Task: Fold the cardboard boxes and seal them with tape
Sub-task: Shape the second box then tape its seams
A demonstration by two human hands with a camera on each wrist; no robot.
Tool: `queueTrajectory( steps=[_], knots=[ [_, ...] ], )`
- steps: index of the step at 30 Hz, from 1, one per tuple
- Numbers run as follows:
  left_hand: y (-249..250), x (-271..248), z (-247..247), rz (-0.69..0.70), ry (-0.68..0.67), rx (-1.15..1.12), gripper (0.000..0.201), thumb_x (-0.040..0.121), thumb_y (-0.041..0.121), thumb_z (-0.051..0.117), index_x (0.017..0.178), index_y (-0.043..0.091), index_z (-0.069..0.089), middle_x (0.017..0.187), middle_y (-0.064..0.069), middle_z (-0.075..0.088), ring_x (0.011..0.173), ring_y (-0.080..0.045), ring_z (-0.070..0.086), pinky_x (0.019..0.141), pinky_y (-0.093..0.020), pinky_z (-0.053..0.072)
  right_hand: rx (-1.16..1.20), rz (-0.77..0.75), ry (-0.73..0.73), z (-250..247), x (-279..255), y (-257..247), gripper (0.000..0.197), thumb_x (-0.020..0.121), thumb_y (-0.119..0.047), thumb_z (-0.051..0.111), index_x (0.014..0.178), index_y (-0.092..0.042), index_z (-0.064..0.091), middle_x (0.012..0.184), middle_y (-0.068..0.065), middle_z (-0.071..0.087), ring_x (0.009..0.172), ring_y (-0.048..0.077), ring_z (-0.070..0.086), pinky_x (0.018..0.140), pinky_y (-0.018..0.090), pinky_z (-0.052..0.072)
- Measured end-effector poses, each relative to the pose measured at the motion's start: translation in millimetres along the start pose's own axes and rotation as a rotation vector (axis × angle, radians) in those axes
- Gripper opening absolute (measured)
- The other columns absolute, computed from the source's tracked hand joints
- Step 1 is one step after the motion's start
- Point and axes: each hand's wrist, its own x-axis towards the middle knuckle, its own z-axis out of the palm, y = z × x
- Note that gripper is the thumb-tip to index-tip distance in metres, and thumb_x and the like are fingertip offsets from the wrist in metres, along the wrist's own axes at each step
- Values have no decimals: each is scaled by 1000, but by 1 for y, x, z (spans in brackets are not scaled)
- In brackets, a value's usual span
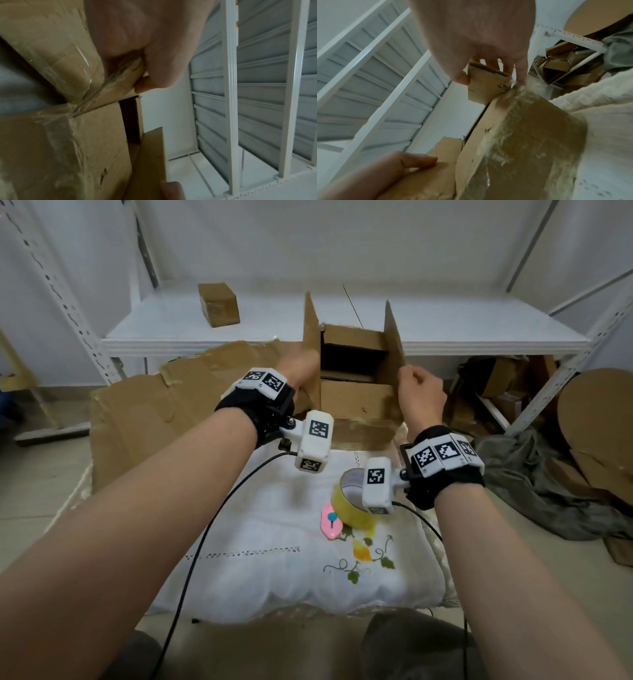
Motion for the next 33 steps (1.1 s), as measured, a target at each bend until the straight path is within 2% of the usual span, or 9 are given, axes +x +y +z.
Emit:
queueTrajectory(
  steps=[2, 6, 7, 8, 10, 18, 22, 26, 33],
  knots=[
    [-1, -7, 4, -32, -112, -9, 21, 97, 20, 46, 111, 12, 59, 99, -6, 61, 93, -25, 62, 81, -34, 50, -5, 2, -71, 4, 4, 6, 41, 98, -34, 54, 138, -25, 62, 138, 1, 61, 130, 22, 52, 113, 37, 40],
    [2, -23, 18, 1, -302, 144, 39, 103, 42, 40, 97, 11, 63, 73, -2, 64, 61, -8, 51, 65, -26, 38, -148, -22, -287, 19, -3, 14, 72, 86, -51, 66, 150, -23, 47, 150, 2, 51, 136, 22, 50, 116, 43, 38],
    [0, -25, 21, 39, -307, 233, 47, 104, 46, 38, 118, 9, 62, 126, -5, 47, 72, -8, 54, 70, -27, 38, -158, -27, -310, 21, -6, 16, 84, 78, -58, 67, 151, -23, 45, 152, 1, 48, 138, 22, 48, 117, 44, 37],
    [-2, -28, 20, 76, -297, 290, 50, 104, 48, 35, 136, 14, 54, 99, 10, 42, 89, -10, 54, 79, -28, 36, -136, -23, -323, 22, -7, 18, 93, 70, -63, 68, 151, -25, 44, 153, 0, 47, 139, 21, 46, 117, 44, 37],
    [-10, -31, 13, 103, -269, 323, 51, 104, 49, 34, 146, 21, 43, 136, 1, 52, 117, -17, 50, 89, -27, 31, -46, -1, -287, 19, -11, 20, 101, 61, -67, 68, 152, -29, 43, 156, -3, 44, 141, 18, 44, 116, 44, 39],
    [-63, -63, -56, 106, -67, 435, 14, 93, 29, 63, 90, 20, 53, 87, -1, 52, 80, -15, 50, 66, -26, 36, -81, -111, 121, -3, -75, 1, 25, 93, -23, 60, 115, -17, 52, 126, 5, 45, 112, 20, 41, 101, 31, 36],
    [-88, -92, -93, -20, -153, 872, 63, 86, 42, 75, 135, 11, 50, 138, -10, 52, 124, -26, 50, 93, -29, 38, -169, -233, -391, 30, -129, 0, 12, 95, -7, 59, 105, -12, 62, 98, -1, 60, 89, 13, 56, 78, 24, 44],
    [-132, -109, -120, -126, -325, 1248, 114, 62, 54, 89, 154, 23, 28, 159, -6, 29, 143, -31, 31, 114, -43, 33, -605, -194, -933, 64, -169, 16, 21, 93, -16, 65, 114, -17, 70, 116, 1, 68, 113, 19, 61, 94, 28, 47],
    [-169, -121, -168, -120, -411, 1343, 130, 66, 55, 86, 159, 16, 5, 167, -10, 1, 154, -28, 3, 124, -45, 13, -870, -139, -1078, 61, -180, 11, 42, 87, -12, 75, 128, -21, 69, 142, -1, 58, 129, 21, 54, 102, 30, 44]
  ],
)
